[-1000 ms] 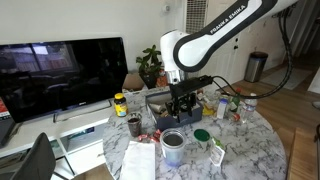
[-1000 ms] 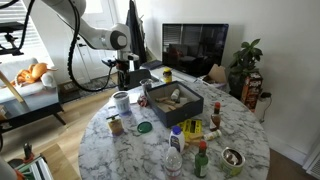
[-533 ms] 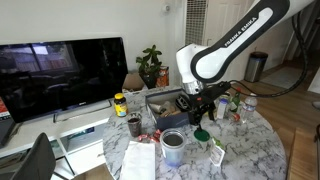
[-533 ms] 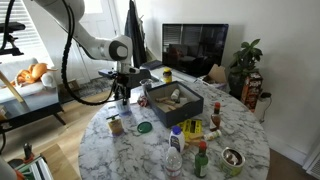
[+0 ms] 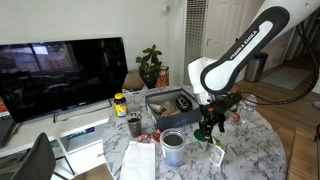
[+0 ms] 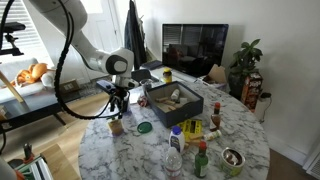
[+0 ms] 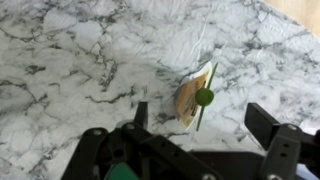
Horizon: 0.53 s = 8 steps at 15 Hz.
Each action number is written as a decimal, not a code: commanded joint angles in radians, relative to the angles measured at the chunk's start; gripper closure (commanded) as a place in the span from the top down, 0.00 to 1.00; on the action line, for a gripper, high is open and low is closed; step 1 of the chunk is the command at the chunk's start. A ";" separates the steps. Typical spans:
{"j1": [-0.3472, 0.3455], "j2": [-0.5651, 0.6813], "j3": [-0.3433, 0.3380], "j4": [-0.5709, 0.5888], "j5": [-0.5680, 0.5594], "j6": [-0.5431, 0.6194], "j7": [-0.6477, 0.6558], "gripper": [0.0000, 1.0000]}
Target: Pick up the clear cup and silver cup together from the blue box and put them on the table, pick up the silver cup and put it in the clear cup, pick up the white packet with a green lid and put it in the silver cup
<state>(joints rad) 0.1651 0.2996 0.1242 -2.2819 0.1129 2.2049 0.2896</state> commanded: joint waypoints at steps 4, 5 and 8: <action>-0.014 0.019 0.006 -0.039 0.092 0.046 -0.041 0.56; -0.014 0.021 0.007 -0.039 0.099 0.045 -0.044 0.56; -0.012 0.024 0.004 -0.037 0.104 0.038 -0.042 0.32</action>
<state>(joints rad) 0.1607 0.3203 0.1243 -2.3035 0.1880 2.2209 0.2733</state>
